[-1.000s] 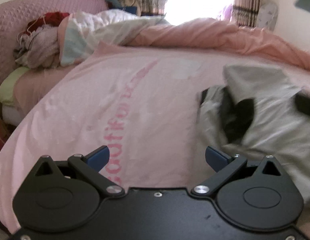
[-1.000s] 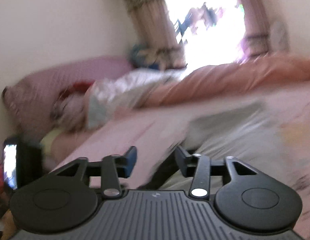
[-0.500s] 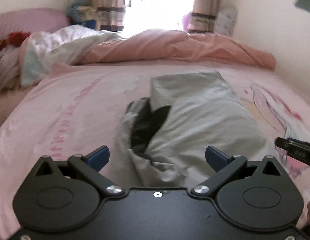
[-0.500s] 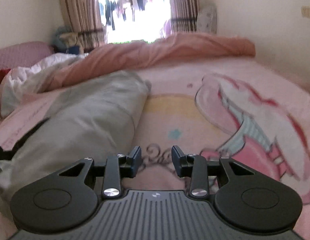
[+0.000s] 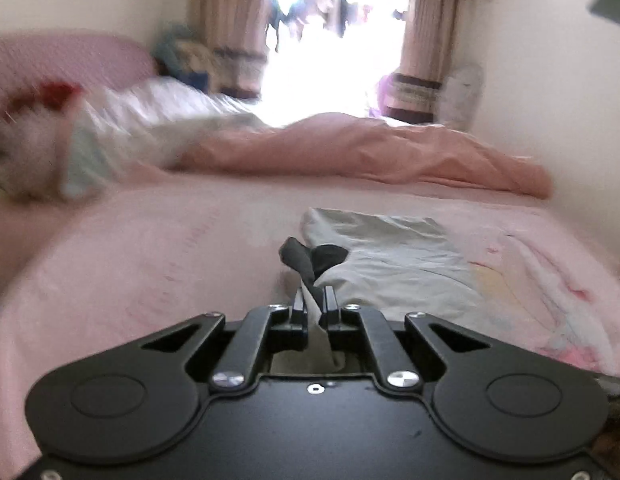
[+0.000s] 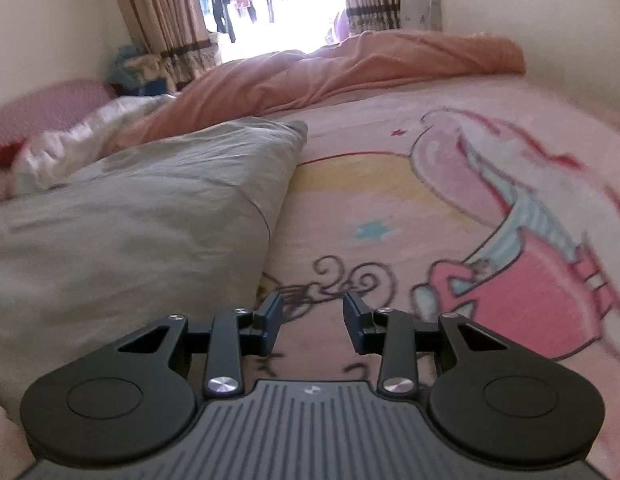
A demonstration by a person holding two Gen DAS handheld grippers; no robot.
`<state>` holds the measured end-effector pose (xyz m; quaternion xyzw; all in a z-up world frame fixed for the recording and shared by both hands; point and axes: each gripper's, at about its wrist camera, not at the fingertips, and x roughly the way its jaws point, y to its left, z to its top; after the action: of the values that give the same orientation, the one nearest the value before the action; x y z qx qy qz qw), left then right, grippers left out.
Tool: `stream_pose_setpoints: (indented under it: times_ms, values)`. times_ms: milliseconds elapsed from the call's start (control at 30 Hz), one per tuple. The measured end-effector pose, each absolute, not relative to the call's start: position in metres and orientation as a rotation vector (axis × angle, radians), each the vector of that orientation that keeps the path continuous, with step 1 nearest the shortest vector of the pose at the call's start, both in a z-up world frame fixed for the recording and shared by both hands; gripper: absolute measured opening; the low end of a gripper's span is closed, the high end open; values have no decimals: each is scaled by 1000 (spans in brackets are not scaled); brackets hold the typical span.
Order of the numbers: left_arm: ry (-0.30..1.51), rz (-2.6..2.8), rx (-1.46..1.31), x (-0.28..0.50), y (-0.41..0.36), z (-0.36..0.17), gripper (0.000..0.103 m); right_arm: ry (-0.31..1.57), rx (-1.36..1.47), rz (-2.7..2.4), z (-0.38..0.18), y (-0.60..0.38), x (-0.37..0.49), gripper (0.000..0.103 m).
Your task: Fold large clothes
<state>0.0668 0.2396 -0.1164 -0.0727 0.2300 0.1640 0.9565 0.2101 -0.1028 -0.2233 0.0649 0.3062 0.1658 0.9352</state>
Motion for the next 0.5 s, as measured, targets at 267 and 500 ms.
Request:
stream_pose_setpoints:
  times_ms: [267,500]
  values:
    - [763,465,-121,80,251,-240,13,635,122,348,-223,-89,210,34]
    - [495,390,-128,60,238,-155,78,467,227,595,-163,-58,167,22]
